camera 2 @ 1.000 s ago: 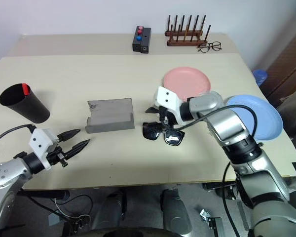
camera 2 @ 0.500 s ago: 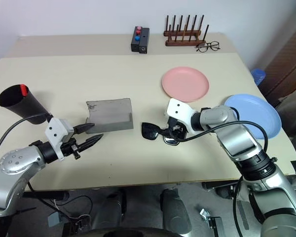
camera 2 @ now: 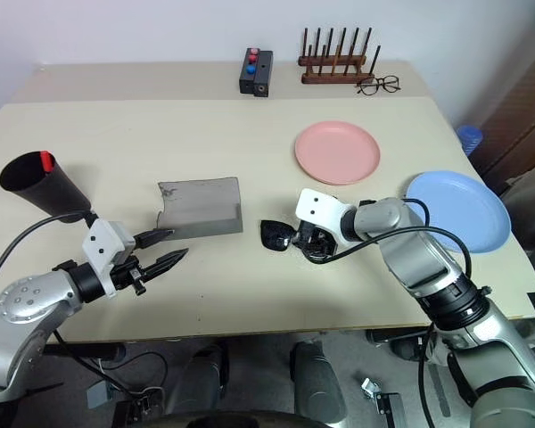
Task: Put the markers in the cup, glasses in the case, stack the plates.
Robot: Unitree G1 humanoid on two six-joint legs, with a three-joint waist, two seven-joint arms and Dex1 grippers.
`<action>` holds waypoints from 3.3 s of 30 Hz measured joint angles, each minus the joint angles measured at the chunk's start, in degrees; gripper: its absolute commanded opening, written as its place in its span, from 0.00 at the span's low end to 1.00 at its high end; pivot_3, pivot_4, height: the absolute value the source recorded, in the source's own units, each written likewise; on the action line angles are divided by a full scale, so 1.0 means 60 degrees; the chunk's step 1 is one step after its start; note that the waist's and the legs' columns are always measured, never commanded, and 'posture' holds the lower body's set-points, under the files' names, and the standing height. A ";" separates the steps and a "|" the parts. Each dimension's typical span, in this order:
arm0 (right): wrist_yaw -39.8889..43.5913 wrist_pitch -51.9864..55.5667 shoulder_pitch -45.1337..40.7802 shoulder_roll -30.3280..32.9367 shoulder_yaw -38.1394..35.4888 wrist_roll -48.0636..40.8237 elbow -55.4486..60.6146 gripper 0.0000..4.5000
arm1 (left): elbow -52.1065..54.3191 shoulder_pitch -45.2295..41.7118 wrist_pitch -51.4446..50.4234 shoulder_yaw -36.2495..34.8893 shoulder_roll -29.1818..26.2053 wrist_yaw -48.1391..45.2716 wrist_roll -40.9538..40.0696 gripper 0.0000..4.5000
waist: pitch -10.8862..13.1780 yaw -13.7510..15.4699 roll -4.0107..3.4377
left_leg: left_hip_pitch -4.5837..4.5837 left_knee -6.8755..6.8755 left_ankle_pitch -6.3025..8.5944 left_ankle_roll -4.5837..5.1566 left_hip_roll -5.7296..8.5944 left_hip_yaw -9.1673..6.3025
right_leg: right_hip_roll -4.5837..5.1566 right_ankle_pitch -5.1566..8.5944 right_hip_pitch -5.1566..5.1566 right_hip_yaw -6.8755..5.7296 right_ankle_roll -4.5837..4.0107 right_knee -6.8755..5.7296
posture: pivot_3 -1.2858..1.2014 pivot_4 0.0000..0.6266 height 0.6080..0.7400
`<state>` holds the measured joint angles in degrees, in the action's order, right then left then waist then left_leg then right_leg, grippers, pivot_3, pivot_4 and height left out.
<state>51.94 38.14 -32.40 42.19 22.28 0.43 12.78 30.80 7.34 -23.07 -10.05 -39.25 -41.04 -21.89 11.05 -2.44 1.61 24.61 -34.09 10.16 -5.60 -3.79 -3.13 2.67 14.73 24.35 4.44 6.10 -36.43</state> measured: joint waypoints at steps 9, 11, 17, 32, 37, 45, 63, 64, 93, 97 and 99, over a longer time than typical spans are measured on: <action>-0.0142 -0.0084 0.0003 -0.0093 0.0232 0.0546 0.0000 0.75 | -0.0650 0.0250 0.0786 0.0010 0.0119 -0.0221 0.0185 0.54 | 0.0000 -0.0009 0.0000 | -0.0001 0.0001 0.0000 0.0000 0.0000 0.0000 | 0.0000 0.0000 0.0000 0.0000 0.0000 0.0000 | 0.52 0.24 1.00; -0.0135 -0.0245 0.0005 -0.0093 0.0306 0.0640 0.0000 0.56 | -0.0650 0.0266 0.0852 0.0010 0.0126 -0.0236 0.0208 0.54 | 0.0000 -0.0002 0.0000 | -0.0001 0.0000 0.0000 0.0000 0.0000 0.0000 | 0.0000 0.0000 -0.0001 0.0000 0.0000 0.0000 | 0.52 0.24 1.00; -0.0078 -0.0578 0.0007 -0.0082 0.0252 0.0822 0.0098 0.01 | -0.0650 0.0337 0.0882 0.0010 0.0152 -0.0211 0.0220 0.54 | -0.0006 -0.0009 0.0007 | -0.0016 0.0000 0.0000 0.0000 -0.0001 0.0000 | 0.0000 0.0000 -0.0015 -0.0001 0.0000 0.0000 | 0.52 0.24 1.00; 0.0489 -0.0244 -0.0917 -0.0363 -0.0166 0.0344 0.0135 0.01 | -0.0945 0.0636 0.1036 -0.0538 0.0175 -0.0073 0.0180 0.54 | -0.0003 -0.0026 0.0002 | -0.0019 0.0001 0.0000 0.0000 -0.0001 0.0000 | -0.0001 0.0000 -0.0007 0.0000 0.0000 -0.0017 | 0.52 0.24 1.00; 0.0616 -0.0030 -0.1919 -0.1276 -0.0288 -0.0159 0.0310 0.01 | -0.1287 0.1021 0.1247 -0.1267 0.0194 -0.0103 0.0021 0.54 | -0.0003 -0.0028 0.0001 | -0.0018 0.0009 0.0000 0.0001 -0.0002 -0.0001 | -0.0002 0.0001 -0.0003 -0.0001 0.0001 -0.0017 | 0.52 0.24 1.00; -0.0026 -0.0649 -0.3231 -0.3824 0.0574 -0.0078 -0.1423 0.01 | -0.1688 0.1545 0.1859 -0.2257 0.0453 -0.0205 -0.0199 0.54 | -0.0005 -0.0019 0.0004 | -0.0018 0.0007 0.0000 0.0000 -0.0002 0.0000 | -0.0001 0.0001 -0.0001 -0.0004 -0.0001 -0.0028 | 0.52 0.24 1.00; -0.0505 -0.3164 -0.3947 -0.5472 0.1030 0.0836 -0.5468 0.01 | -0.1145 0.2142 0.1591 -0.2474 0.0748 0.0179 -0.0348 0.54 | -0.0004 -0.0040 0.0001 | -0.0019 0.0012 -0.0001 -0.0001 -0.0003 -0.0001 | -0.0006 0.0002 0.0017 -0.0004 0.0002 -0.0064 | 0.52 0.24 1.00; -0.0508 -0.3163 -0.3942 -0.5493 0.1025 0.0840 -0.5465 0.01 | -0.1137 0.2100 0.1563 -0.2419 0.0747 0.0202 -0.0348 0.54 | -0.0004 -0.0036 0.0001 | -0.0020 0.0011 -0.0001 -0.0001 -0.0004 -0.0001 | -0.0006 0.0003 0.0018 -0.0004 0.0002 -0.0069 | 0.52 0.24 1.00; -0.0139 -0.3156 -0.3588 -0.5108 0.0632 0.1212 -0.4414 0.74 | -0.0984 0.1577 0.0979 -0.2397 0.0742 0.0572 -0.0609 0.54 | -0.0004 -0.0030 0.0001 | -0.0019 0.0010 -0.0001 -0.0002 -0.0003 -0.0001 | -0.0005 0.0006 0.0024 -0.0003 0.0003 -0.0076 | 0.52 0.24 1.00; -0.0269 -0.3192 -0.3357 -0.5053 0.0596 0.1232 -0.4283 0.74 | -0.0982 0.1443 0.0973 -0.2410 0.0731 0.0617 -0.0641 0.54 | -0.0004 -0.0037 0.0001 | -0.0020 0.0011 -0.0001 -0.0002 -0.0003 0.0000 | -0.0006 0.0006 0.0024 -0.0003 0.0003 -0.0076 | 0.52 0.24 1.00; -0.0405 -0.3235 -0.3292 -0.5174 0.0656 0.1276 -0.4457 0.74 | -0.0984 0.1398 0.0972 -0.2402 0.0724 0.0617 -0.0637 0.54 | -0.0004 -0.0040 0.0001 | -0.0020 0.0011 -0.0001 -0.0002 -0.0003 -0.0001 | -0.0006 0.0006 0.0025 -0.0003 0.0003 -0.0076 | 0.52 0.24 1.00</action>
<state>49.51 18.73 -52.15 11.14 26.21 8.09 -13.96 24.89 15.73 -17.23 -24.46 -34.91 -37.34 -25.71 11.03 -2.68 1.62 24.49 -34.02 10.16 -5.62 -3.81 -3.13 2.63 14.77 24.50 4.43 6.12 -36.89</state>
